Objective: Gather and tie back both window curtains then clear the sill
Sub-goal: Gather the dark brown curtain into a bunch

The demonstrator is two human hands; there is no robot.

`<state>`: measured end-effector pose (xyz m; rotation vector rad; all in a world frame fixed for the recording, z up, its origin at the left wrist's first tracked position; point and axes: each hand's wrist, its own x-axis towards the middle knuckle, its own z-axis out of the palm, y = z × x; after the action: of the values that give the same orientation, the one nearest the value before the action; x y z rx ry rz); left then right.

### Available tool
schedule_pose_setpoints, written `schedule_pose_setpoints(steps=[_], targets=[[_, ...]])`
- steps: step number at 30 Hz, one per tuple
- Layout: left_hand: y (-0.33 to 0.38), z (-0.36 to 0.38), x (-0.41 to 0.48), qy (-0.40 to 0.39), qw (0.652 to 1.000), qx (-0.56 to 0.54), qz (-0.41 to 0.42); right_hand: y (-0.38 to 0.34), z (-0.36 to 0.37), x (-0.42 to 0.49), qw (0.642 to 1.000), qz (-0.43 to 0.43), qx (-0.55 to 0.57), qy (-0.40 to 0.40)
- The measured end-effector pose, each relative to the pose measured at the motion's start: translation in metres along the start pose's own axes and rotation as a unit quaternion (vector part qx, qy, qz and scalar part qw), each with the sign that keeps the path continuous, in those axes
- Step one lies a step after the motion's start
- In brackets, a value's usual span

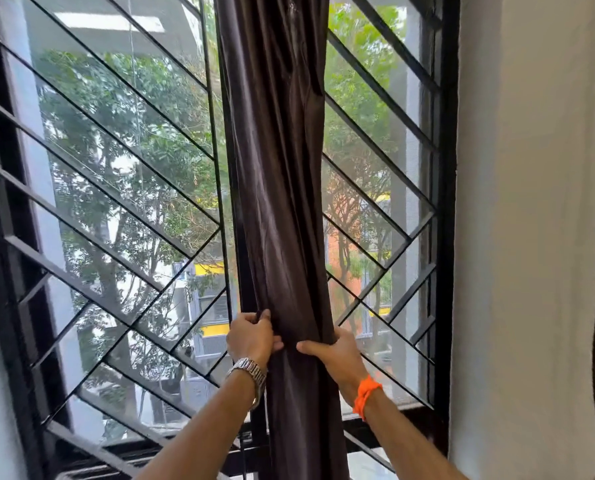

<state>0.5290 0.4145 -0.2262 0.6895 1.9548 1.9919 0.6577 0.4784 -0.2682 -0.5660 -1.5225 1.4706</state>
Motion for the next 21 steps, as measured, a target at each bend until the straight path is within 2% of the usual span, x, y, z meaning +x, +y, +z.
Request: schedule_pose_setpoints(steps=[3, 6, 9, 14, 16, 18, 21], targets=[[-0.001, 0.001, 0.003, -0.041, 0.999, 0.024, 0.023, 0.008, 0.007, -0.006, 1.000, -0.013, 0.020, -0.020], [-0.003, 0.002, 0.007, -0.149, 0.987, 0.020, 0.050, 0.009, 0.012, -0.009, 0.997, -0.013, 0.042, -0.055], [0.003, 0.002, -0.003, -0.242, 0.970, -0.018, 0.008, 0.010, 0.013, -0.009, 0.995, -0.001, 0.054, -0.086], [0.003, 0.005, -0.008, -0.306, 0.948, -0.067, -0.060, 0.006, 0.005, -0.007, 0.993, 0.022, 0.060, -0.099], [0.003, 0.006, -0.011, -0.325, 0.940, -0.070, -0.070, 0.004, 0.000, -0.007, 0.996, 0.027, 0.024, -0.086], [0.002, 0.005, -0.010, -0.328, 0.942, -0.038, -0.058, 0.001, -0.003, -0.007, 0.998, 0.054, -0.031, -0.029], [0.006, 0.003, -0.009, -0.299, 0.954, 0.009, -0.015, -0.012, 0.000, -0.008, 0.978, 0.071, -0.189, 0.057]])
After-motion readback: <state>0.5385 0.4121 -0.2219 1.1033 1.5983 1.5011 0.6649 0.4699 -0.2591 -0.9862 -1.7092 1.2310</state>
